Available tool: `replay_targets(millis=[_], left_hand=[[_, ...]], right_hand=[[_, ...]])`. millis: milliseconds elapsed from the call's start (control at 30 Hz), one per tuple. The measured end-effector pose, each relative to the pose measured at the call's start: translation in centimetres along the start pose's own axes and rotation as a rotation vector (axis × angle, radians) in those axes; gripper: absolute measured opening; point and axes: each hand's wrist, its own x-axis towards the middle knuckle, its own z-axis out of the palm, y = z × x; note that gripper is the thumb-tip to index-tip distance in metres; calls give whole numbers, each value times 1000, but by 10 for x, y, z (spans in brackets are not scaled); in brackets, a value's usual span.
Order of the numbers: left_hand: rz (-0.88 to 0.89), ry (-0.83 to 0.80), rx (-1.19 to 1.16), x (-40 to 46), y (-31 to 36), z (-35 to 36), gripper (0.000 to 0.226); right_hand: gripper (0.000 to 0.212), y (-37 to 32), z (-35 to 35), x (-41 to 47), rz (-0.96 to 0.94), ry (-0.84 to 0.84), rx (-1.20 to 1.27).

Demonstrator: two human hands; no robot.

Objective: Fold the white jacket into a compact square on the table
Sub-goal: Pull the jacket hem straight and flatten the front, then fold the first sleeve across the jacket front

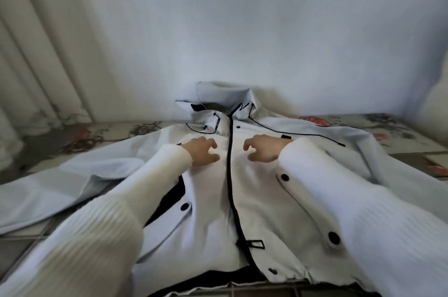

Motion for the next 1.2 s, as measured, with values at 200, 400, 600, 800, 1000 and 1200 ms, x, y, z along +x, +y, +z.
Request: replay_targets(millis=[200,400,600,800,1000,1200], left_hand=[[31,-304,189,11,-6,37,99],[68,-476,312,18,-11,32,108],[63,-271,12,31,-20,13,65],[-62,-3,-12,62,-26,35,65],[-119,9,-81,71,-36,81,67],[-78,-50,-101,70,-41,69,64]], right_hand=[[78,-1,30,22,43,-75,48],[103,13,35,25,-20,-312,-120],[71,16,12,34,-53,-235,44],[57,5,17,60,7,-61,117],[60,-5,71,71,33,50,113],[60,-7,54,75,36,-18,67]])
